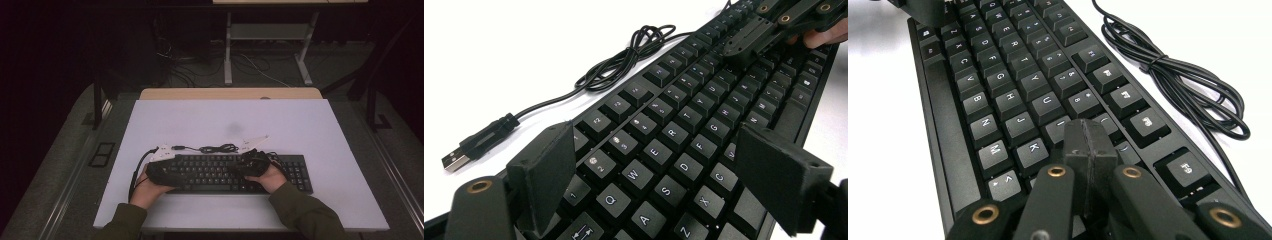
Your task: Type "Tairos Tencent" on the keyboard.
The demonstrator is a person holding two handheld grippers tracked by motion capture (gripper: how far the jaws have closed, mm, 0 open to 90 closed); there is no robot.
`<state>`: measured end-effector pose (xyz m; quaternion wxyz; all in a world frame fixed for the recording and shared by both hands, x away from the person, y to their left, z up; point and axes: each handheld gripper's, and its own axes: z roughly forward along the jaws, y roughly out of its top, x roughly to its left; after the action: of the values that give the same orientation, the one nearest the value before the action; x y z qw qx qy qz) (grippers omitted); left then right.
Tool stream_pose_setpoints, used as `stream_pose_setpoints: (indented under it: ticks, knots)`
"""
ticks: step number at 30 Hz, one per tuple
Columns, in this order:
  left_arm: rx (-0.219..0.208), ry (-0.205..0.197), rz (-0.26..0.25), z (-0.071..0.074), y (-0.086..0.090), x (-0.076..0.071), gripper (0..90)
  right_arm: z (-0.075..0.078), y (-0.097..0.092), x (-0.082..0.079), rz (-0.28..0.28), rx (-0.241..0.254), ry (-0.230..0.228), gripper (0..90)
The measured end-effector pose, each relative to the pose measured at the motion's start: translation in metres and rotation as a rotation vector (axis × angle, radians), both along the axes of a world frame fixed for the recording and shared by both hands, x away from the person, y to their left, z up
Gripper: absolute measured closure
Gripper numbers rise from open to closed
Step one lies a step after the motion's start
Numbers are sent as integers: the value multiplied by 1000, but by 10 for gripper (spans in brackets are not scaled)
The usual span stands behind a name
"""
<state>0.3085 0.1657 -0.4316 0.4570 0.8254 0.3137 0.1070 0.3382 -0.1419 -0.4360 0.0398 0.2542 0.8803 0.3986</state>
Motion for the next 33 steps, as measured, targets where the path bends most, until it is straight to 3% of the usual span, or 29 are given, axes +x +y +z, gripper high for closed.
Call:
stream_pose_setpoints:
  ticks: [17,33]
  knots:
    - [4,-6,6,2,2,0,161,6,-2,0,-3,18,-7,855]
    - [8,-6,3,4,5,0,218,13,-16,6,-61,110,-14,542]
